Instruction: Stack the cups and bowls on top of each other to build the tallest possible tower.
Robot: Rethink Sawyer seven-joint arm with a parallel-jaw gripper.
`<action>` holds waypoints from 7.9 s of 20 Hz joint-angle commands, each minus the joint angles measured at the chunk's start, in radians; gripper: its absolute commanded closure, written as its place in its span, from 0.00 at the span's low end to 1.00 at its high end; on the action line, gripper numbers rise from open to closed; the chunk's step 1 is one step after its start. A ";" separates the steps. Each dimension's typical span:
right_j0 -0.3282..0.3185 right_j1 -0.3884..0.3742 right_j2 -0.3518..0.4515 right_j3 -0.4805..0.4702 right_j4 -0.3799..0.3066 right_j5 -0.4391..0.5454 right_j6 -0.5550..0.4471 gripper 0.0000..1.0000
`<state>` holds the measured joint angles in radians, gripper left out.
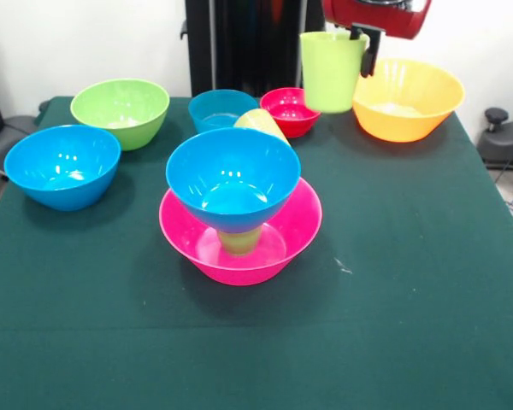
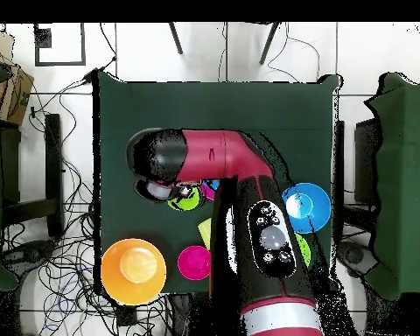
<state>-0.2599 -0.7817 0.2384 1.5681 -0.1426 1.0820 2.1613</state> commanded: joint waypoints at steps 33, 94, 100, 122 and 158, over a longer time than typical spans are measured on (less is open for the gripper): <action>-0.166 0.203 0.214 -0.205 -0.324 0.167 -0.520 1.00; -0.144 0.284 0.200 -0.211 -0.422 -0.001 -0.455 1.00; -0.153 0.237 0.202 -0.161 -0.412 -0.003 -0.457 1.00; -0.145 0.254 0.190 -0.213 -0.438 0.027 -0.470 1.00; -0.134 0.279 0.187 -0.255 -0.446 0.063 -0.499 1.00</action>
<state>-0.4197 -0.5294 0.3965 1.3495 -0.4837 1.0907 1.9168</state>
